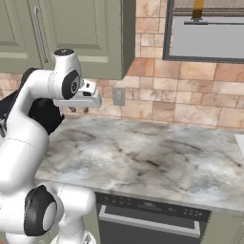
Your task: Open the cabinet and move the ladle to the pot. Then close the cabinet.
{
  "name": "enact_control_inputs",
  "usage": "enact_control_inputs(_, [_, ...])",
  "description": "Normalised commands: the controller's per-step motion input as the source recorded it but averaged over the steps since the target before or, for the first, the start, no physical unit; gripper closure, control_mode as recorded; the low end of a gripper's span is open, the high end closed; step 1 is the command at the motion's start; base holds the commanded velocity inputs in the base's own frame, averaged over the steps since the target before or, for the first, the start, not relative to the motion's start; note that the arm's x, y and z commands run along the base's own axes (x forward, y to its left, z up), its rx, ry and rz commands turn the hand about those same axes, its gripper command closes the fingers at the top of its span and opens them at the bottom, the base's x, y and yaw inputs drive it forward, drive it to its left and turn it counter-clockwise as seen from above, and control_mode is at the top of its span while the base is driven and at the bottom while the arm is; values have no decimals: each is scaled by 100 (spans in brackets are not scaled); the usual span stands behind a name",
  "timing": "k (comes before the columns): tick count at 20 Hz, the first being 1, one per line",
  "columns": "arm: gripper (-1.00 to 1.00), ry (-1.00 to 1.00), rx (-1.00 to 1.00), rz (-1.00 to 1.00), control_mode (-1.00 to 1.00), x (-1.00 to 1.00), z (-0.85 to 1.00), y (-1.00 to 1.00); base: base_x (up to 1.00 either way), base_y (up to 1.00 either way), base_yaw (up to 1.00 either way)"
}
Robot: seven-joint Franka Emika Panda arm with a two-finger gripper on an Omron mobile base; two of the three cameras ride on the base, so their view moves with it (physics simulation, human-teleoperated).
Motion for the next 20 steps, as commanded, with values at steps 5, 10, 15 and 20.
enact_control_inputs(5, [-100,-9,0,0,-100,-38,1,6,0,0,0])
enact_control_inputs(10, [-100,-13,1,0,-100,-50,1,50,0,0,0])
enact_control_inputs(15, [-100,-2,3,0,-100,-24,0,71,0,0,0])
enact_control_inputs(20, [-100,-4,5,0,-100,-10,12,47,0,0,0])
